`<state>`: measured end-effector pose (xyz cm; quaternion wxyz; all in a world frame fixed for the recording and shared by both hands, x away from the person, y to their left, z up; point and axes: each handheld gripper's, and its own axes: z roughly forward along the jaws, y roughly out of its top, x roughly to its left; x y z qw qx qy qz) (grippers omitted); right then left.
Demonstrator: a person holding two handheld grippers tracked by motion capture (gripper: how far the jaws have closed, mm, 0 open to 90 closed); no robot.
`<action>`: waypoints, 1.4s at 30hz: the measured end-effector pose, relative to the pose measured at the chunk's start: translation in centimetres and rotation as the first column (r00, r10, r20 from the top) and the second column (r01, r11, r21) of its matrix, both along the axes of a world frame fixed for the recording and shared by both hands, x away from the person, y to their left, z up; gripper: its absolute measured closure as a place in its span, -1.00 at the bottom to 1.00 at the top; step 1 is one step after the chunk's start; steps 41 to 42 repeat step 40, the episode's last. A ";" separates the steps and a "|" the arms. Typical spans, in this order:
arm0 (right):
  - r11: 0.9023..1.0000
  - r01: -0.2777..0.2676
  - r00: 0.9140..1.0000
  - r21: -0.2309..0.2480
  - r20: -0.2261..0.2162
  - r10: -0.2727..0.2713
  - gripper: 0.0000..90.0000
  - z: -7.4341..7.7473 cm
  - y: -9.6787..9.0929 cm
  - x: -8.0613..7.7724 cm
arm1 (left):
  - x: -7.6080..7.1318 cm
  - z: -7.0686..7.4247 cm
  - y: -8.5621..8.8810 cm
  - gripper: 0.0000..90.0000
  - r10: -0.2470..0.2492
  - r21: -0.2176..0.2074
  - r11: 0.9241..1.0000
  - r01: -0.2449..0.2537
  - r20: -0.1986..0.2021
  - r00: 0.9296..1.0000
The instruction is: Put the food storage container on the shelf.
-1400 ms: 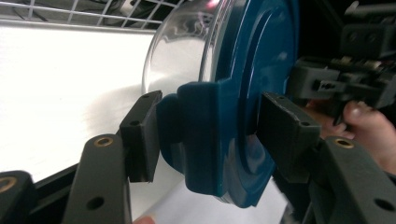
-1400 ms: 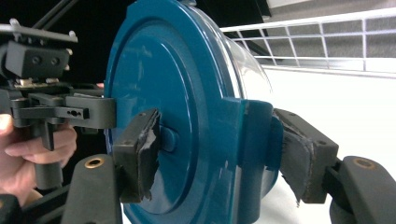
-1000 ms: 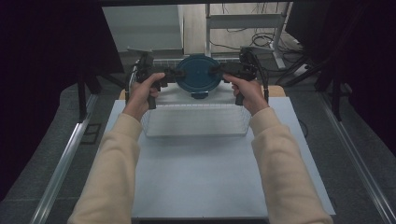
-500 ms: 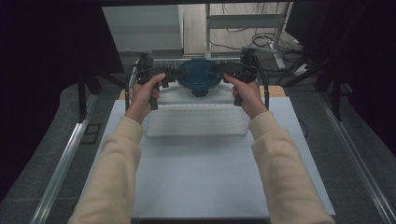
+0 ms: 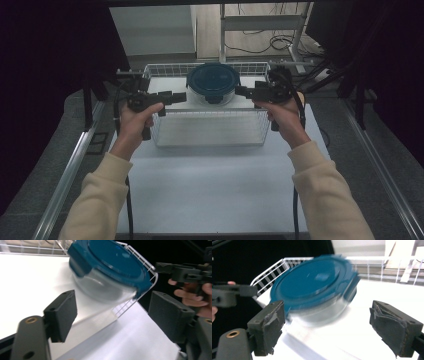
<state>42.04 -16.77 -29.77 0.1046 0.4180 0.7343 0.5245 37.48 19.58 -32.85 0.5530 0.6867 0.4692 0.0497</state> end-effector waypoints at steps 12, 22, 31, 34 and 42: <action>0.998 -0.041 0.996 -0.056 0.079 0.045 -0.69 -4.7 -3.5 -8.8 | -8.9 -6.1 1.6 -0.47 -0.027 0.098 0.995 0.025 0.019 0.999; 0.991 -0.027 0.998 -0.132 0.045 0.033 -0.65 -12.6 -6.9 -13.8 | -13.7 -12.6 1.0 -0.48 -0.036 0.186 0.982 0.041 -0.029 0.999; 0.978 -0.009 0.998 -0.208 -0.056 -0.003 -0.60 -18.7 -7.9 -15.0 | -13.9 -15.7 0.0 -0.47 -0.034 0.257 0.965 0.046 -0.050 0.998; 0.968 -0.020 1.000 -0.250 -0.018 0.016 -0.60 -18.9 -7.4 -15.1 | -13.9 -15.8 0.2 -0.48 -0.028 0.254 0.966 0.038 -0.046 0.999; 0.977 -0.005 1.000 -0.213 -0.001 0.005 -0.61 -18.8 -7.7 -15.0 | -13.6 -15.5 0.5 -0.51 -0.007 0.259 0.966 0.016 -0.034 0.999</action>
